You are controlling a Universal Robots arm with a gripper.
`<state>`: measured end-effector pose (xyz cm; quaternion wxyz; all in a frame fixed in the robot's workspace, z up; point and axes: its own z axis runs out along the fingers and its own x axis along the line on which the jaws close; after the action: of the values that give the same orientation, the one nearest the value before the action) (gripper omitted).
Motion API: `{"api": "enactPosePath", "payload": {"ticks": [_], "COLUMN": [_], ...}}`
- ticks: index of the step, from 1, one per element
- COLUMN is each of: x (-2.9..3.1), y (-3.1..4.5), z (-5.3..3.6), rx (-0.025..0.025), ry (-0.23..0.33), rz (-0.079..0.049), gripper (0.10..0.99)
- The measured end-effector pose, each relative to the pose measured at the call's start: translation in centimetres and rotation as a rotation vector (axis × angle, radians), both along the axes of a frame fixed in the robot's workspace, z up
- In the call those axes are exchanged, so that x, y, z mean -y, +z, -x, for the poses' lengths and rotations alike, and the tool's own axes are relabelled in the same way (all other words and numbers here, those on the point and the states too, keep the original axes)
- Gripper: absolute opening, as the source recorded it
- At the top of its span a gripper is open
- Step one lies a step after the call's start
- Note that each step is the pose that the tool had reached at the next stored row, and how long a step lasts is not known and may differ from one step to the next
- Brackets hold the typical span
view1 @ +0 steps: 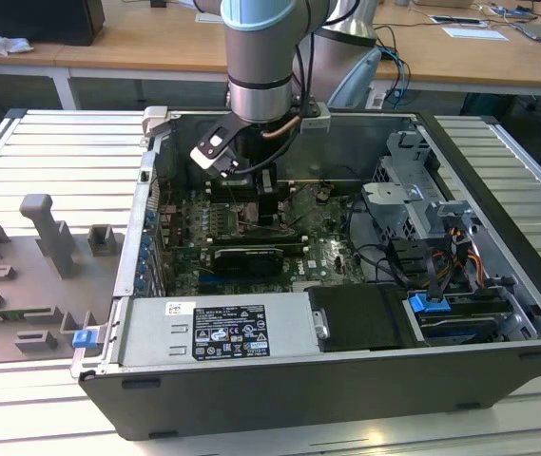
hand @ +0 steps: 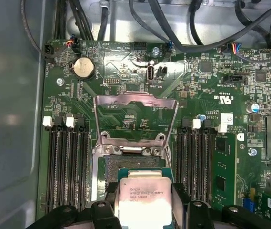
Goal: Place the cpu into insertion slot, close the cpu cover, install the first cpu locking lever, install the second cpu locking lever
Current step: 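Place the cpu into insertion slot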
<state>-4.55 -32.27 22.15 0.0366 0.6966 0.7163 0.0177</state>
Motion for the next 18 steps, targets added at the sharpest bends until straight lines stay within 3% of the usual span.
{"api": "enactPosePath", "payload": {"ticks": [7,18], "x": [-0.09,-0.97], "y": [-0.42,-1.23], "z": [0.00,-0.13], "rx": [0.0001,0.0000], "ry": [0.000,-0.022], "rz": [0.000,0.003], "gripper": [0.533,0.533]}}
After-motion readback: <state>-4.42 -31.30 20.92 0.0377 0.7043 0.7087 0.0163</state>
